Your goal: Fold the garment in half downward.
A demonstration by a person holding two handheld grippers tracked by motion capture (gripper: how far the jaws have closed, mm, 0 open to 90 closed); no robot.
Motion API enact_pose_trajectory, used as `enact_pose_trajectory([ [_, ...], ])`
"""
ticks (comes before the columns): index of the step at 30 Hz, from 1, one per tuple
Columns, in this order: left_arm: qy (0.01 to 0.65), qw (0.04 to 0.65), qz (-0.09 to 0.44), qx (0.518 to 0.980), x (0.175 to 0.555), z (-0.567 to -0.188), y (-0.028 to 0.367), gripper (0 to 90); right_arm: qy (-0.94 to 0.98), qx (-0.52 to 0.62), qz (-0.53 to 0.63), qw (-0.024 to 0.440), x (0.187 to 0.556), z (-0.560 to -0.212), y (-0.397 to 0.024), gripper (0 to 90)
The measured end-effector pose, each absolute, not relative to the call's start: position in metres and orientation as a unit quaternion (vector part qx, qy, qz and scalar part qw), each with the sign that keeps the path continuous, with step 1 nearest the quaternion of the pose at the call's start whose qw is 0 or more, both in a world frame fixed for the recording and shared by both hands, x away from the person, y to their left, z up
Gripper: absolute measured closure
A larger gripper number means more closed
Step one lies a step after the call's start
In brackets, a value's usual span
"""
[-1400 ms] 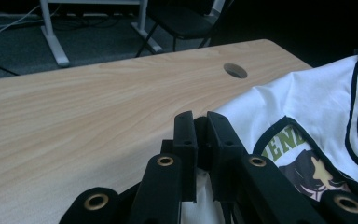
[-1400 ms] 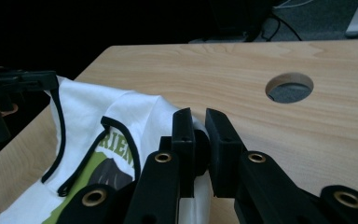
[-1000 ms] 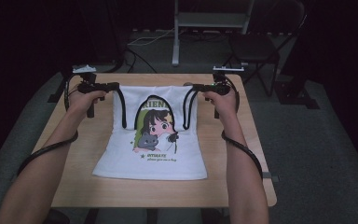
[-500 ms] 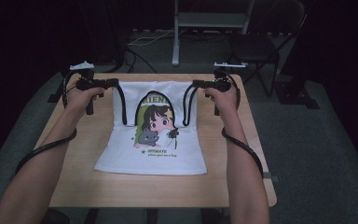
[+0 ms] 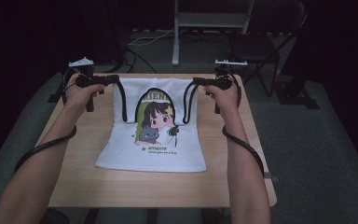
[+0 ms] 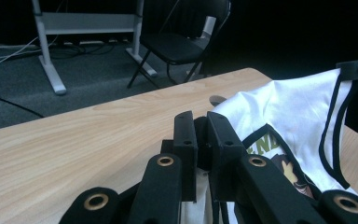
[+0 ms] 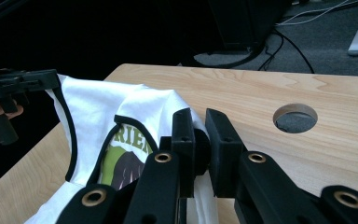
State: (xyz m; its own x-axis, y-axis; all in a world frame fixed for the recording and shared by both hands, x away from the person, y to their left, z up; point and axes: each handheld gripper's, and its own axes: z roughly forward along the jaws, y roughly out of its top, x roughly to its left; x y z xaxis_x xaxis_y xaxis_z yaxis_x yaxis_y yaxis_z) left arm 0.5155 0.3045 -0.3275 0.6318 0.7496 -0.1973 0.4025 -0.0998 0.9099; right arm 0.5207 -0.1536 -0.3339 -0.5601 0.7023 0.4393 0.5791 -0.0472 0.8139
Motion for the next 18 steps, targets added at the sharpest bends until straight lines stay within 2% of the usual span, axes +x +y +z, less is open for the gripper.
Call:
enact_pose_trajectory([
  [18, 0.392, 0.534, 0.161, 0.732, 0.5116, -0.3279, 0.3071, 83.0, 0.686, 0.461, 0.56, 0.058, 0.5154, -0.33, -0.156, 82.7],
])
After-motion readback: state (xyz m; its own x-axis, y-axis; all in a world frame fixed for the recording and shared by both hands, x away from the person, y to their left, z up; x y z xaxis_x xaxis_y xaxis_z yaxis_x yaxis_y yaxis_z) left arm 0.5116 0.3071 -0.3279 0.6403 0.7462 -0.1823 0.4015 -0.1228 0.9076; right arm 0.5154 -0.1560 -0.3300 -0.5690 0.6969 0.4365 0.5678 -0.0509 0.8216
